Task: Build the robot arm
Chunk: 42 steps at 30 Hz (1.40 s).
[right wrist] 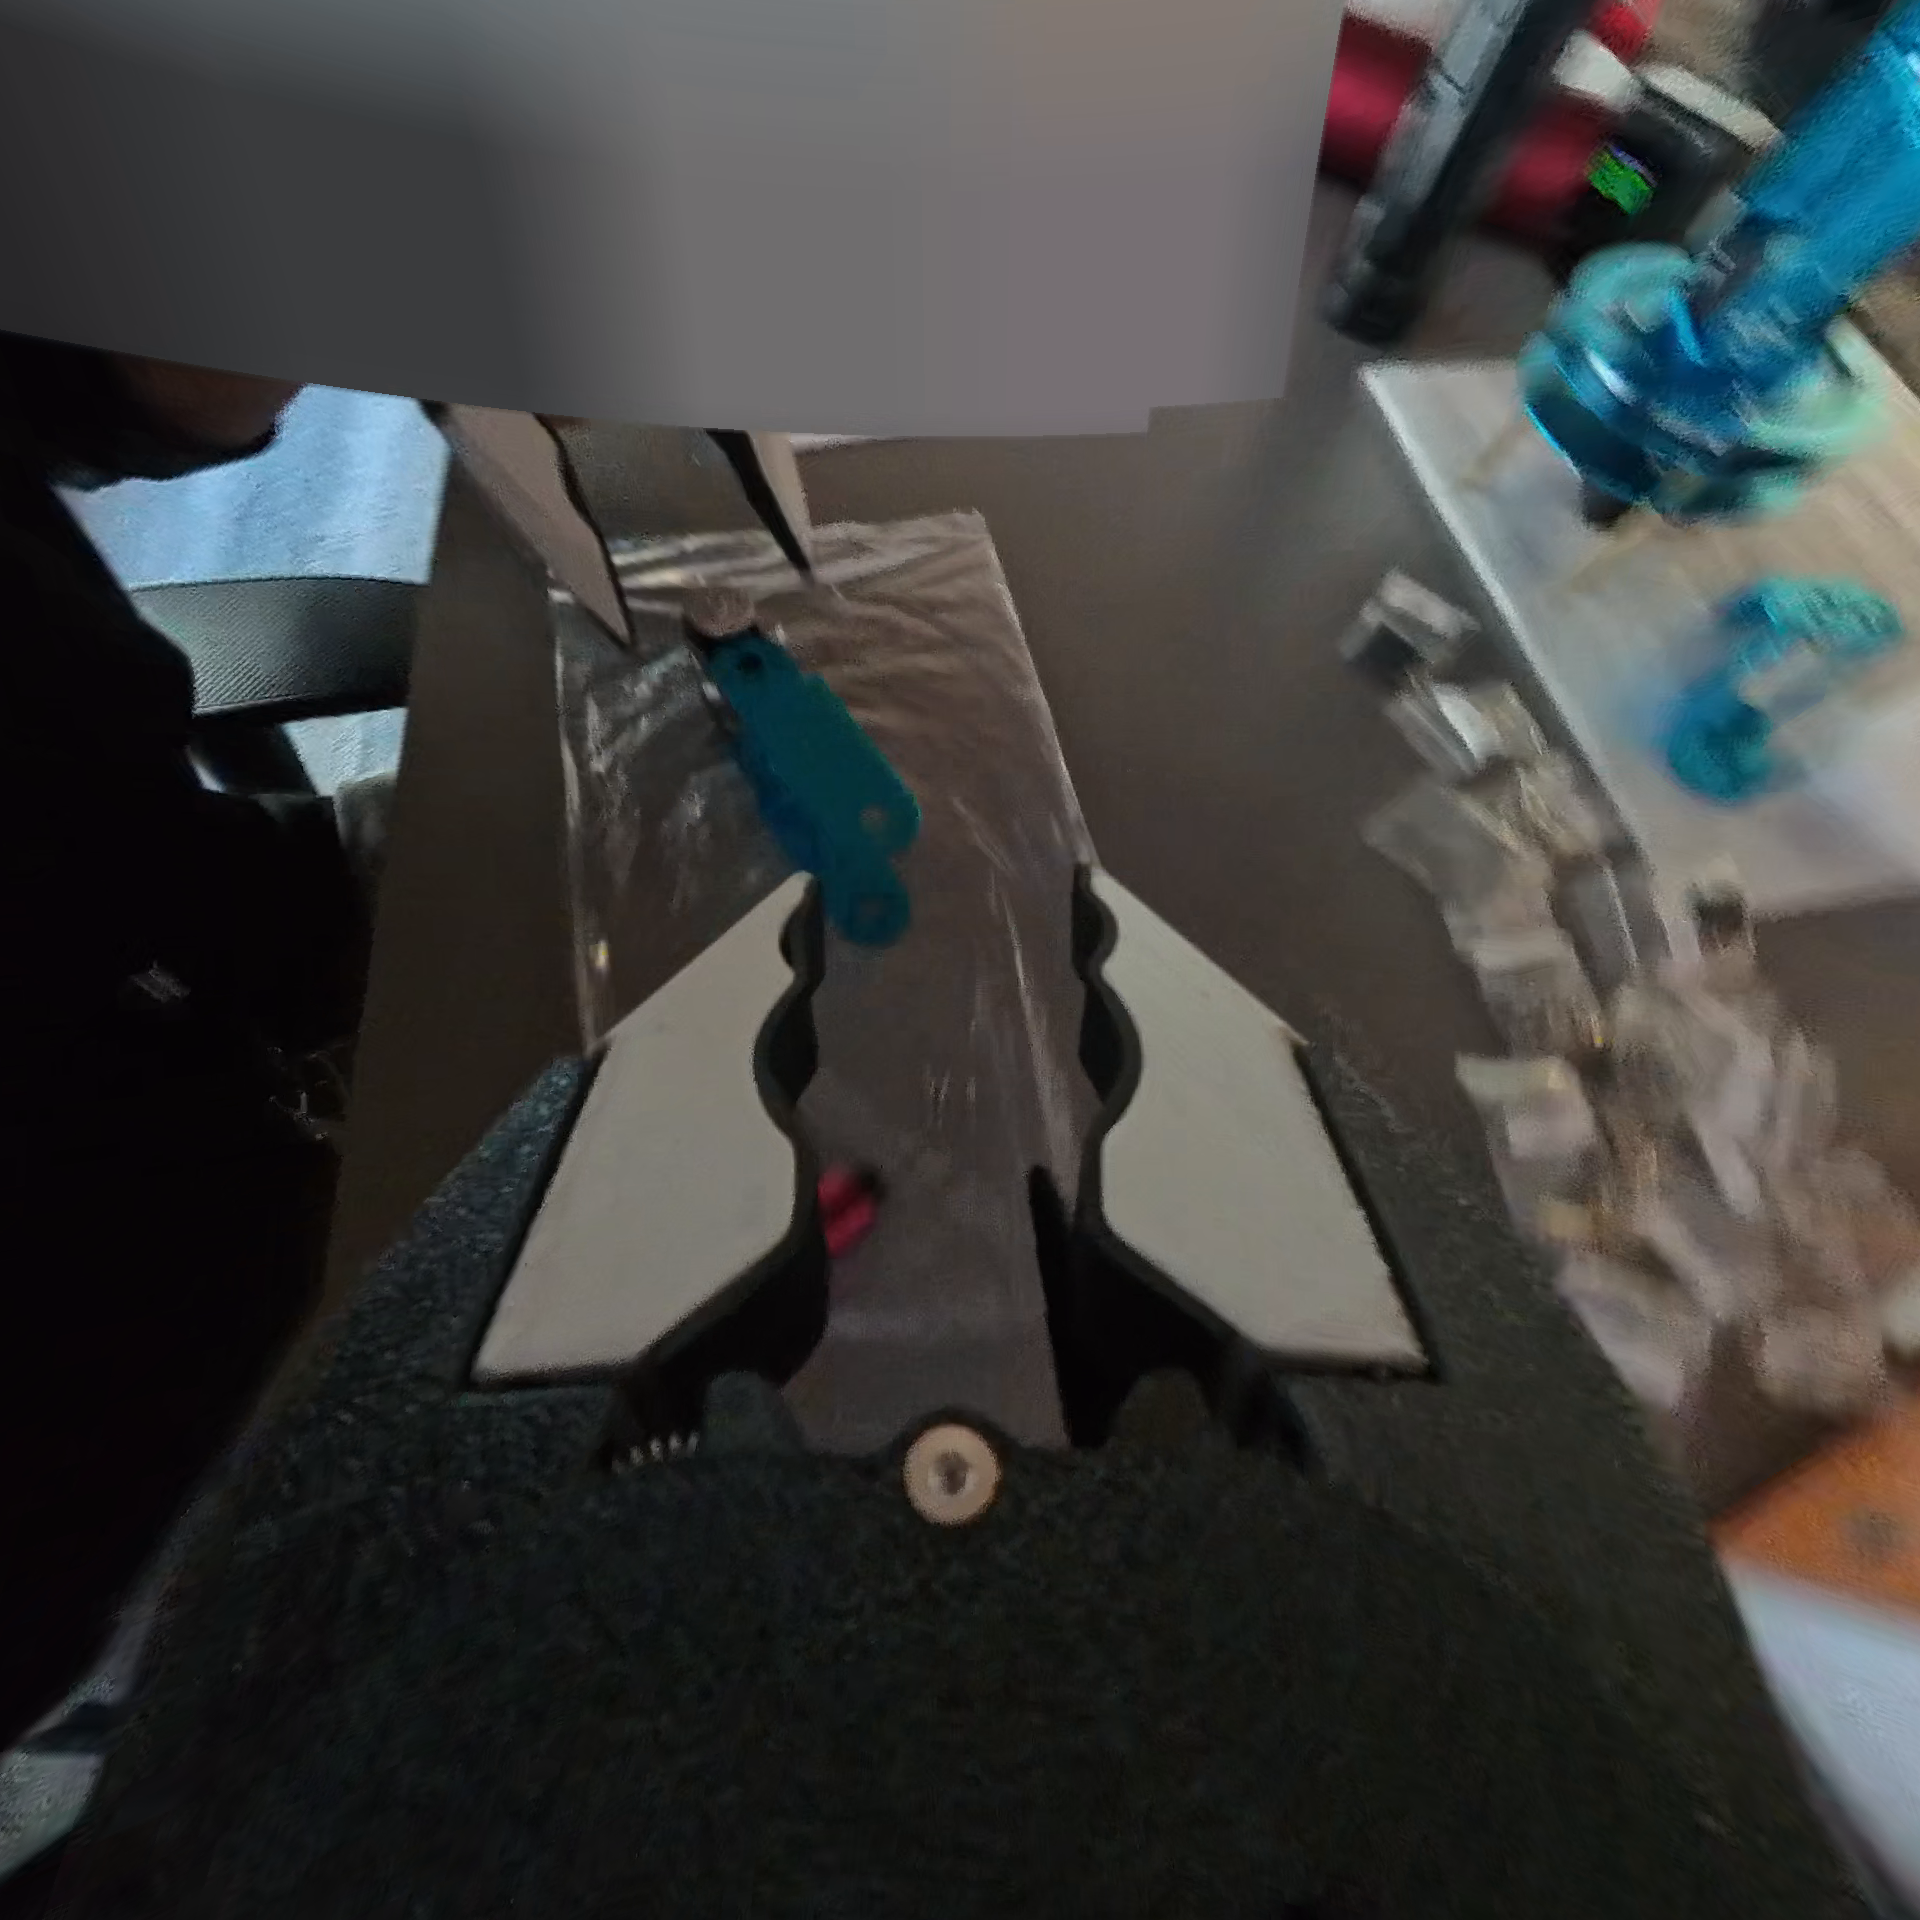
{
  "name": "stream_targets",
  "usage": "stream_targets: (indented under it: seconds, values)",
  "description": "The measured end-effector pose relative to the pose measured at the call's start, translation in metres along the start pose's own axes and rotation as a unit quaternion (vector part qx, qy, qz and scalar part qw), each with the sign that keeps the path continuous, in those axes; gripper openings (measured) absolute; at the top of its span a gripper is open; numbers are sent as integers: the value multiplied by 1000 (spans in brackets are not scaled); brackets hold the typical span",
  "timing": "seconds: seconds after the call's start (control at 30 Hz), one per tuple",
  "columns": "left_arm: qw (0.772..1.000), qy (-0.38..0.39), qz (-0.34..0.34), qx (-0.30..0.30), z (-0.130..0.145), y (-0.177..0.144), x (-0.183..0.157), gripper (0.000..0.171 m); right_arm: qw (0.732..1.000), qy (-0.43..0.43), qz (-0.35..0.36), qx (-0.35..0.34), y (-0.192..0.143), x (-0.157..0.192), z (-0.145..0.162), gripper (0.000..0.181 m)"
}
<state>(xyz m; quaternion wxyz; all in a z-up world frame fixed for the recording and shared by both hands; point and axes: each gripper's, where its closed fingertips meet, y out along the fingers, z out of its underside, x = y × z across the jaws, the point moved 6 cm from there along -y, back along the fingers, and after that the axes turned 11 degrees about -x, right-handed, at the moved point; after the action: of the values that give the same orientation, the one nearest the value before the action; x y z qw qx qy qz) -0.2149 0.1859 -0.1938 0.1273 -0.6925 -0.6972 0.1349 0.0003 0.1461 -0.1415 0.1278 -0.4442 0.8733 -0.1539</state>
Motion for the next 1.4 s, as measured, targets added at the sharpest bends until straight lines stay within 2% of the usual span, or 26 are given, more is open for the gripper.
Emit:
stream_targets:
  seconds: [0.07, 0.13, 0.27, 0.4, 0.47, 0.53, 0.6, 0.67, 0.73, 0.8, 0.87, 0.93, 1.03, 1.17, 1.23, 1.3, 1.4]
  values:
    - [1000, 8, -6, -16, -9, -9, -3, 53, 997, 34, 65, 21, -33, 14, 19, 59]
    - [999, 20, -11, -33, -20, -14, -7, 53, 990, 64, 124, 27, -52, 39, 40, 57]
    - [997, 52, 0, -56, -47, -5, -24, 45, 970, 105, 219, 24, -52, 80, 61, 52]
    - [994, 78, 24, -77, -68, 17, -52, 28, 952, 104, 283, 47, -52, 95, 70, 52]
    - [994, 92, 28, -58, -67, 31, -61, 28, 945, 91, 305, 69, -55, 101, 73, 51]
    - [989, 137, 43, -29, -69, 48, -74, 28, 938, 63, 336, 60, -65, 105, 70, 34]
    - [973, 224, 59, 13, -74, 70, -87, 28, 937, 68, 341, 33, -78, 110, 68, 31]
    - [940, 328, 71, 67, -77, 97, -96, 28, 940, 104, 326, -4, -92, 114, 70, 38]
    - [901, 398, 114, 126, -75, 125, -102, 32, 940, 133, 309, -53, -108, 121, 72, 42]
    - [864, 432, 181, 184, -68, 148, -103, 41, 944, 165, 268, -104, -120, 135, 76, 43]
    - [841, 425, 242, 230, -60, 165, -102, 41, 943, 179, 246, -136, -130, 146, 86, 43]
    - [821, 422, 276, 266, -56, 178, -97, 41, 943, 186, 224, -159, -134, 152, 93, 40]
    - [808, 407, 299, 304, -54, 190, -87, 37, 941, 204, 208, -171, -138, 157, 107, 37]
    - [791, 410, 322, 320, -46, 195, -82, 25, 941, 174, 226, -185, -135, 160, 113, 35]
    - [782, 421, 328, 321, -45, 194, -83, 24, 946, 155, 238, -157, -126, 160, 118, 36]
    - [769, 439, 332, 325, -45, 192, -83, 22, 950, 133, 259, -112, -114, 159, 123, 43]
    - [760, 445, 332, 338, -46, 191, -80, 20, 943, 122, 303, -67, -102, 152, 127, 49]
